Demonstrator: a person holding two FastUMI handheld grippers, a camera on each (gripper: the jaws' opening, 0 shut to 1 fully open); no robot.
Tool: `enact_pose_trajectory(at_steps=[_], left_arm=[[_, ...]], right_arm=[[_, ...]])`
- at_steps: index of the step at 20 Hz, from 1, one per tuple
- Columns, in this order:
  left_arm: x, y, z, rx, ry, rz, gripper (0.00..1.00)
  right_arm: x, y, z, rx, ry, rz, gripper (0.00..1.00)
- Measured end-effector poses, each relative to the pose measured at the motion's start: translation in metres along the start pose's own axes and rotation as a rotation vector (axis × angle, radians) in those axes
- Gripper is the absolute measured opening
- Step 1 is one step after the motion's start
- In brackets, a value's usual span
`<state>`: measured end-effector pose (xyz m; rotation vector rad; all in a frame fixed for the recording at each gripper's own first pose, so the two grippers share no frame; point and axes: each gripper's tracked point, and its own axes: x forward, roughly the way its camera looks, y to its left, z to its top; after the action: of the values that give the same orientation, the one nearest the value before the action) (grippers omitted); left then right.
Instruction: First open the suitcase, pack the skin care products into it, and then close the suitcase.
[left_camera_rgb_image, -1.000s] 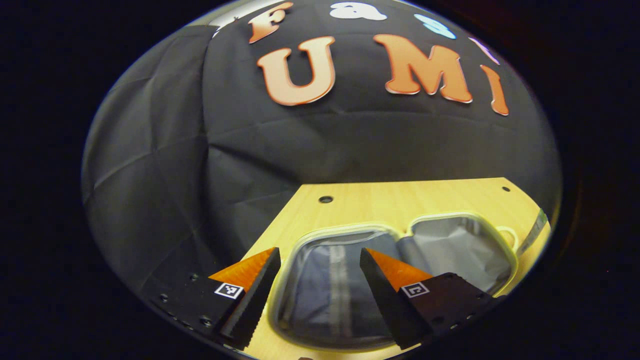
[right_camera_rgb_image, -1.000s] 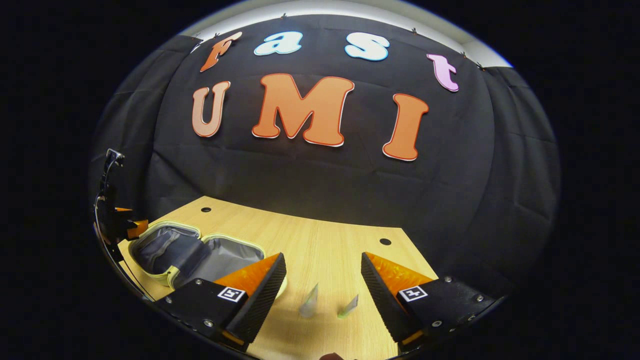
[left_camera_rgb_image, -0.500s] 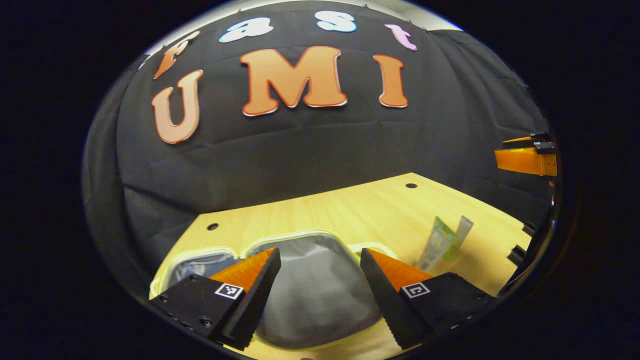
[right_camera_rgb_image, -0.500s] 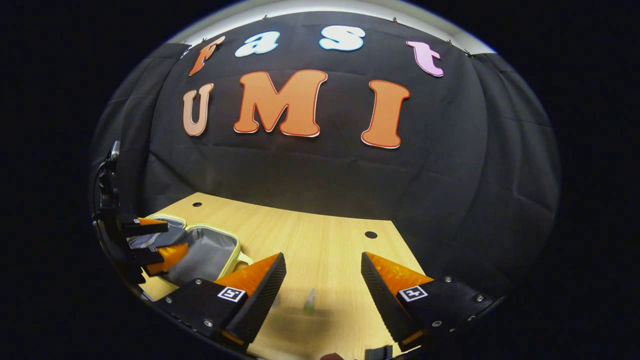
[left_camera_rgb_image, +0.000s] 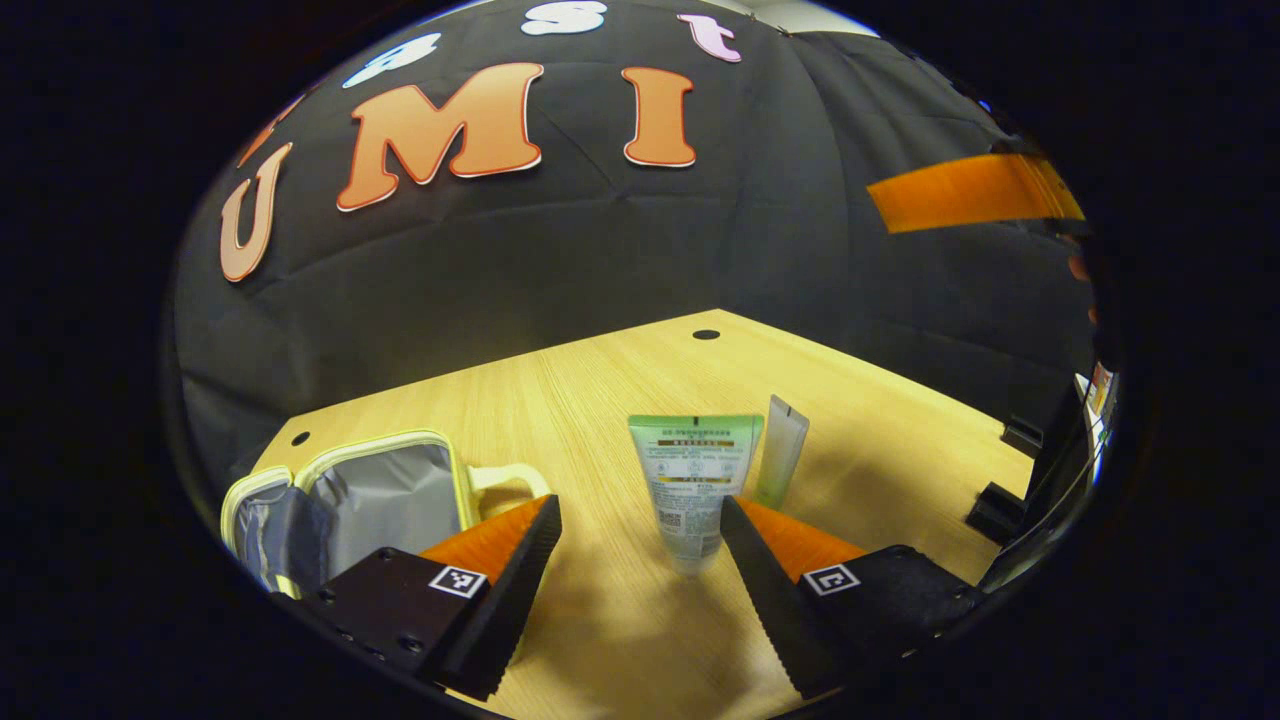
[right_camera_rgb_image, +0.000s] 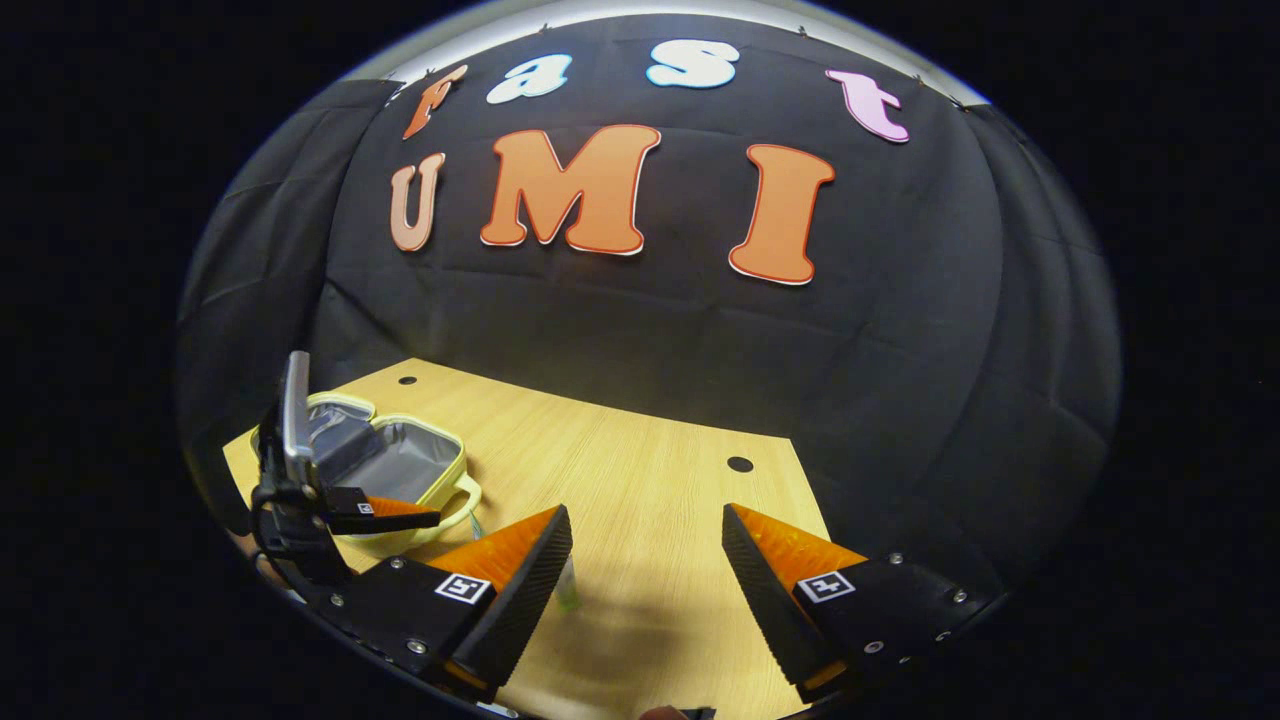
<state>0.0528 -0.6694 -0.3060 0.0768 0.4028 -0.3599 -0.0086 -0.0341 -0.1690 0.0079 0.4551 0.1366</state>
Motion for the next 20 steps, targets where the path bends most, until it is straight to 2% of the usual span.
enact_pose_trajectory(at_steps=[3,5,8,10,11,12,15,17,20], left_arm=[[0.028,-0.020,-0.014,0.000,0.017,-0.010,0.96],[0.039,-0.023,-0.021,-0.017,0.031,-0.013,0.89],[0.053,-0.031,-0.024,-0.054,0.039,-0.046,0.74],[0.059,-0.029,-0.021,-0.038,0.038,-0.044,0.54],[0.052,-0.026,-0.017,-0.030,0.035,-0.040,0.54],[0.045,-0.025,-0.009,-0.030,0.029,-0.042,0.49],[0.019,-0.010,0.026,-0.071,0.001,-0.006,0.49],[-0.003,0.005,0.054,-0.087,-0.023,0.039,0.48],[-0.035,0.030,0.073,-0.102,-0.036,0.114,0.48]], right_arm=[[0.002,-0.006,-0.005,-0.043,0.004,0.017,0.96],[0.003,-0.009,-0.008,-0.058,0.015,0.024,0.96],[0.003,-0.008,-0.014,-0.062,0.019,0.029,0.96],[0.005,-0.008,-0.016,-0.068,0.029,0.029,0.96],[0.005,-0.008,-0.023,-0.064,0.039,0.033,0.96],[0.004,-0.009,-0.028,-0.064,0.049,0.029,0.96],[0.001,-0.002,-0.043,-0.060,0.062,0.056,0.96],[0.011,0.010,-0.059,-0.048,0.074,0.111,0.96],[0.022,0.023,-0.078,-0.036,0.118,0.196,0.96]])
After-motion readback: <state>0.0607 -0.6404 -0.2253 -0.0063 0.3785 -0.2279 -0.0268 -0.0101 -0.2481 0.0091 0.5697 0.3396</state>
